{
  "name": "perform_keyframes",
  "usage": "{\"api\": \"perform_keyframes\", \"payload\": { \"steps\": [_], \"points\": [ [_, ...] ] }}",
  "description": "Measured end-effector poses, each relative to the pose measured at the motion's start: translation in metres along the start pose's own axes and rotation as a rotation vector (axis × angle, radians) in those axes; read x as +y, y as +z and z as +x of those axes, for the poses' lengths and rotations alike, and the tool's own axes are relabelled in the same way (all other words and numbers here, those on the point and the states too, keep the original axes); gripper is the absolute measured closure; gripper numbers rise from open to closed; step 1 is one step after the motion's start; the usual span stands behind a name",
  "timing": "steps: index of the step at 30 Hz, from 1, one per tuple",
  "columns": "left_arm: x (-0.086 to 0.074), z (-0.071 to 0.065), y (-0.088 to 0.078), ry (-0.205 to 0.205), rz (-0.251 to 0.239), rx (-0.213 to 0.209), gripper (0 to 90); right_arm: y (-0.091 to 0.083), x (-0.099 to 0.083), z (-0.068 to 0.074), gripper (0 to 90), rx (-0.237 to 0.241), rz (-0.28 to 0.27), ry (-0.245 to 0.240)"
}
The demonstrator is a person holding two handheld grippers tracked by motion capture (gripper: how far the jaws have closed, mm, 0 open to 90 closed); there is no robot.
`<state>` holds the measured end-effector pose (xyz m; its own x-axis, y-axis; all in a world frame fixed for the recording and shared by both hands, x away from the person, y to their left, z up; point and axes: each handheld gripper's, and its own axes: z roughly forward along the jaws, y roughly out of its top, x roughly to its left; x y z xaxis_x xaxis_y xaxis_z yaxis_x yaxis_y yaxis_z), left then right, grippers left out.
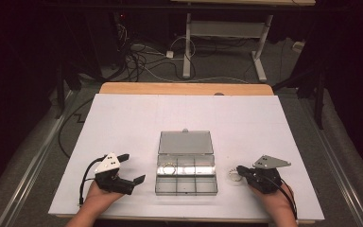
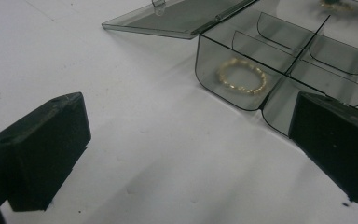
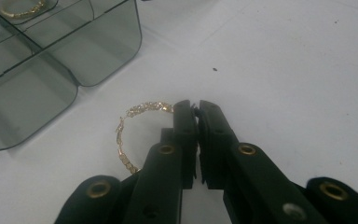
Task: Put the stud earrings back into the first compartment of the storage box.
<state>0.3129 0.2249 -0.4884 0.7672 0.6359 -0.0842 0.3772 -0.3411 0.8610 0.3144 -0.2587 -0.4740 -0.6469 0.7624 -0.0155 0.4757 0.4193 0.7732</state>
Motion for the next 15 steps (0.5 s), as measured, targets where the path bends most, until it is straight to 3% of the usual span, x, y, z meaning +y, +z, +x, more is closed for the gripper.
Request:
{"api": "perform_keyframes", "payload": {
  "steps": [15],
  "points": [
    [0.0, 0.0, 0.0, 0.001, 0.0, -0.001, 0.0, 0.006, 0.006, 0.016, 87.9, 0.041, 0.001, -0.031]
  ]
}}
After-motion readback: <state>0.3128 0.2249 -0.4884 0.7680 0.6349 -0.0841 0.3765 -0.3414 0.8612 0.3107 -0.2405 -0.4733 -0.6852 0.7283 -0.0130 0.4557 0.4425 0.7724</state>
